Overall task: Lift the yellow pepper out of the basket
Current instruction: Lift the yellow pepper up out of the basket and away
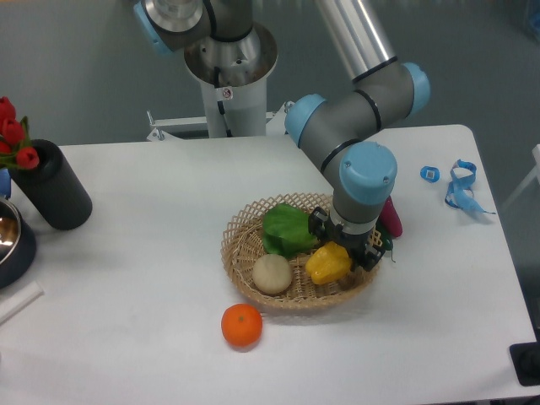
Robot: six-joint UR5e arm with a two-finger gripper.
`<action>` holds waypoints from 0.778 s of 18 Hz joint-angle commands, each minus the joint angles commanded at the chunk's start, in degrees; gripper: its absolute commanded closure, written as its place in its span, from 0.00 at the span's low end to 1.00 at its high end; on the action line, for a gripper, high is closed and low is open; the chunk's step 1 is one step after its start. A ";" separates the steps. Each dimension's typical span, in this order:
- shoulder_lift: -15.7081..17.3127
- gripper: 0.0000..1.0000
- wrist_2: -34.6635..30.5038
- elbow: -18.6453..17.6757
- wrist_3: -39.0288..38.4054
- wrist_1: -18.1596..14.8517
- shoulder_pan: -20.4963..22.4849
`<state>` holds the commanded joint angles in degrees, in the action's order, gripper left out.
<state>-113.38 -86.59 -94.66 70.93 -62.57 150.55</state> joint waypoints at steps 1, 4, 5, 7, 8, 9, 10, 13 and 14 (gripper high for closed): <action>0.18 0.40 2.54 0.17 0.00 -0.35 1.23; 0.79 0.40 6.34 0.79 0.09 -0.71 3.96; 0.88 0.40 6.26 1.14 0.17 -0.71 4.49; 0.88 0.40 6.26 1.84 2.36 -0.62 5.98; 0.88 0.40 6.35 2.28 4.03 -0.62 7.03; 0.88 0.40 6.26 2.89 5.52 -0.62 7.65; 0.80 0.40 6.35 3.34 6.41 -0.62 8.44; 0.80 0.39 5.91 4.74 9.91 -0.62 10.90; 0.71 0.39 5.73 5.18 11.58 -0.62 11.87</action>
<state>-112.67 -80.86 -89.48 82.51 -63.19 162.41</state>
